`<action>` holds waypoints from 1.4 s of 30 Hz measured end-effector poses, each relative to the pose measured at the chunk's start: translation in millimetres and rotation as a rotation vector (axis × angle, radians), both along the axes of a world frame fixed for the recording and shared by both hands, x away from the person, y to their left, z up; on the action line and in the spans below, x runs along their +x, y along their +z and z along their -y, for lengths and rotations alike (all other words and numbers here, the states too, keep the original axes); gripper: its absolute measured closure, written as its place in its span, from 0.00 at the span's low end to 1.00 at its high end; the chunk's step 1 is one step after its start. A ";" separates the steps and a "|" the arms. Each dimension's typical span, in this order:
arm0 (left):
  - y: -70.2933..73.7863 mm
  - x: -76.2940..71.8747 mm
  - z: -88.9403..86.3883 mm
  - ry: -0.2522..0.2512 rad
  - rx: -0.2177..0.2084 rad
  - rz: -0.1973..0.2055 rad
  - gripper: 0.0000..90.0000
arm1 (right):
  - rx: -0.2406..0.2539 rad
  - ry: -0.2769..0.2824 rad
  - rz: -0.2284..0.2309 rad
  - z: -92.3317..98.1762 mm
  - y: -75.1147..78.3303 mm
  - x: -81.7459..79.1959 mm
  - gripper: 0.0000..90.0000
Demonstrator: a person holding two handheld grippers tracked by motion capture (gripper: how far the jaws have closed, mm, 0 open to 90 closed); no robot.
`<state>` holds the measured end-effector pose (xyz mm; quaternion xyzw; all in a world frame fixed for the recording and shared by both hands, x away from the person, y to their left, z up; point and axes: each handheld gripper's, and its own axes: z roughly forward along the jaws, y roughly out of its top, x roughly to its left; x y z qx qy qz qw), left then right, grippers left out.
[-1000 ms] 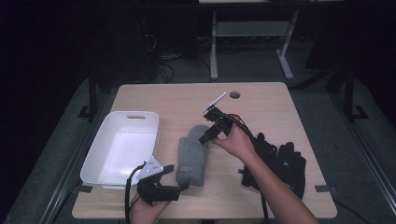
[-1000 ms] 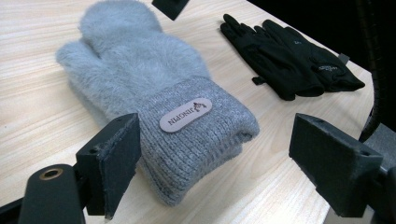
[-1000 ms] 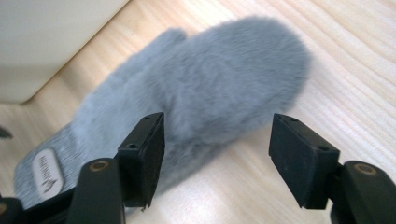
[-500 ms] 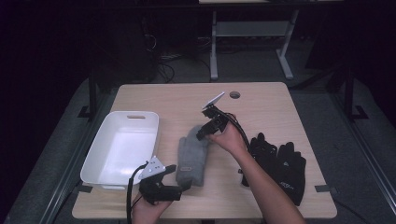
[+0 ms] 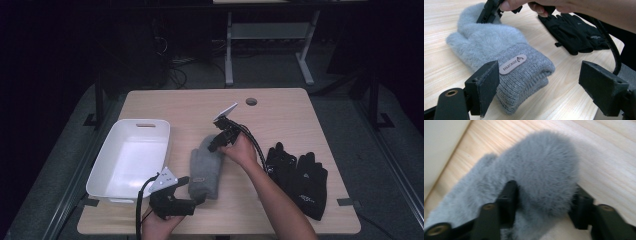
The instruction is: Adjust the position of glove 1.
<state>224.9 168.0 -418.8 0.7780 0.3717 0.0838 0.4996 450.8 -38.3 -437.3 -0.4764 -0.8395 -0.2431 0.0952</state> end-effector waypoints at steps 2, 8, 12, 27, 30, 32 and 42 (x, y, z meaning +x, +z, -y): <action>0.1 0.5 -0.2 0.004 0.001 -0.001 0.19 | 0.011 0.005 -0.001 -0.2 0.1 -0.6 0.67; 0.5 2.6 -2.0 0.014 -0.008 -0.021 0.19 | 0.016 0.015 0.012 1.2 5.1 -3.6 0.80; 1.7 3.4 -1.4 0.022 -0.017 -0.044 0.19 | 0.052 0.023 0.019 10.1 11.1 -7.3 0.83; 9.6 18.9 14.0 -0.005 -0.017 -0.121 0.19 | 0.111 0.020 0.039 62.1 20.7 -27.2 0.86; 9.7 24.0 19.1 -0.007 -0.019 -0.136 0.19 | 0.103 0.022 0.047 71.4 22.4 -30.6 0.86; 9.7 28.5 22.2 -0.012 -0.018 -0.151 0.19 | 0.103 0.018 0.056 78.5 22.5 -31.9 0.86; 4.8 52.1 31.7 0.036 -0.028 -0.255 0.19 | 0.091 -0.003 0.084 100.3 17.6 -35.1 0.85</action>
